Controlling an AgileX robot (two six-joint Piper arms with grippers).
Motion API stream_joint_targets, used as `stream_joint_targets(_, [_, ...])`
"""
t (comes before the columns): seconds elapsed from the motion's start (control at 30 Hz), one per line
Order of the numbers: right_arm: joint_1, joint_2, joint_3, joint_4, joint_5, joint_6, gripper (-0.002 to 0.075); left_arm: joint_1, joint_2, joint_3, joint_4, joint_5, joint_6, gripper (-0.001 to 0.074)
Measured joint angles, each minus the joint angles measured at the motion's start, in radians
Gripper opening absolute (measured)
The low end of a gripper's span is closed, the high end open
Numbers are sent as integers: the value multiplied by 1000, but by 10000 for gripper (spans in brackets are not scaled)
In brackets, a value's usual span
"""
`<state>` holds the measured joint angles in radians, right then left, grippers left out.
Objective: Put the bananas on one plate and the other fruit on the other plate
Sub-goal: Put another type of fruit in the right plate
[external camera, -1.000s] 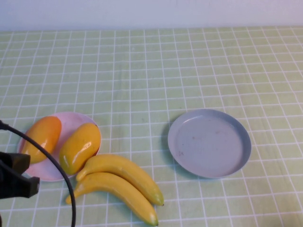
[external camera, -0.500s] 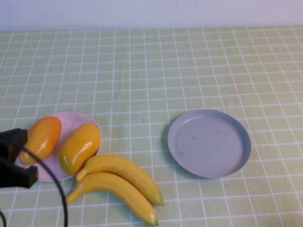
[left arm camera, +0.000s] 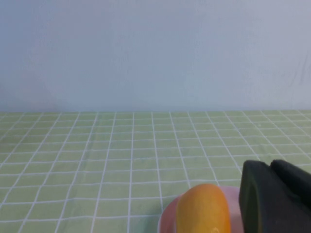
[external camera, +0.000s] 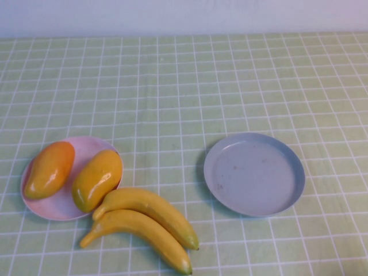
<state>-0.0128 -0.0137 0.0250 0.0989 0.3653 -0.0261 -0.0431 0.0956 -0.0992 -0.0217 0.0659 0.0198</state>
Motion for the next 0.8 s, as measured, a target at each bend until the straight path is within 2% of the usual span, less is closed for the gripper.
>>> stream_joint_targets(0.27, [0,0,0,0,0,0,-17,6,-104,122,-4,20,0,1])
stream_joint_targets(0.57, [0,0,0,0,0,0,-17,6,-106,125,-4,299,0,1])
stream_joint_targets(0.8, [0,0,0,0,0,0,-17,6,-106,125,-4,309,0,1])
